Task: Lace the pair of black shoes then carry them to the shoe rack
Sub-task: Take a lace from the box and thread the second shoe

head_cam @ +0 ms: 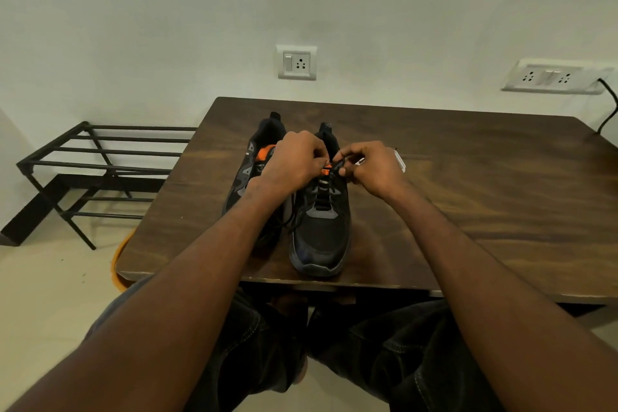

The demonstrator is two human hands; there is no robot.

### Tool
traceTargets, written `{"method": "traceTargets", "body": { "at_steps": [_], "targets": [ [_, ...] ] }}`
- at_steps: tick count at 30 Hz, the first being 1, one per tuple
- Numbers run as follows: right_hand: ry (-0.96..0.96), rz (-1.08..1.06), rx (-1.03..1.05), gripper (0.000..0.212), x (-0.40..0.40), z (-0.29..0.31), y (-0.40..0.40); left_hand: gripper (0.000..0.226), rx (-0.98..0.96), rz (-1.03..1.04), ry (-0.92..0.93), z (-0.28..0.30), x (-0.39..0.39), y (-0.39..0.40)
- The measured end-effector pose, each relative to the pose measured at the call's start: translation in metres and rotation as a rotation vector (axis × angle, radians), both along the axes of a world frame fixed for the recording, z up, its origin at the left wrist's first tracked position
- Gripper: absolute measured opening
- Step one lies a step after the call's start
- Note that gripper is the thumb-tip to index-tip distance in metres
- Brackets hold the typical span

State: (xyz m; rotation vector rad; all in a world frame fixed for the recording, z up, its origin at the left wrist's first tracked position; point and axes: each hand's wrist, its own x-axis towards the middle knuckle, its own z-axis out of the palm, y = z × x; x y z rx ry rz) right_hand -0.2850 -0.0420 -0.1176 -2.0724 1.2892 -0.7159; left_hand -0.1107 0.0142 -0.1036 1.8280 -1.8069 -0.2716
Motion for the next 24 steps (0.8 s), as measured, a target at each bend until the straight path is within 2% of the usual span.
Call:
{"method": "traceTargets", "body": {
  "at_steps": [5,13,17,20,24],
  "targets": [
    [-0.023,0.0,0.027,0.024,-0.001,0.0,-0.002,0.015,0.083,-0.071,0.004,0.004,0.003,-0.004],
    [-0.018,0.014,0.022,0.03,0.002,-0.008,-0.008,0.011,0.128,0.018,0.071,0.0,-0.006,-0.009],
    [-0.055,0.01,0.041,0.03,0.002,-0.008,-0.008,0.006,0.088,0.133,0.086,-0.001,-0.008,-0.007],
    [-0.059,-0.002,0.049,0.031,0.003,-0.009,-0.008,0.009,0.086,0.163,0.092,-0.006,-0.013,-0.006],
    [-0.085,-0.029,0.058,0.033,0.004,-0.01,-0.006,0.018,0.105,0.142,0.206,-0.008,-0.017,-0.007]
  ]
}}
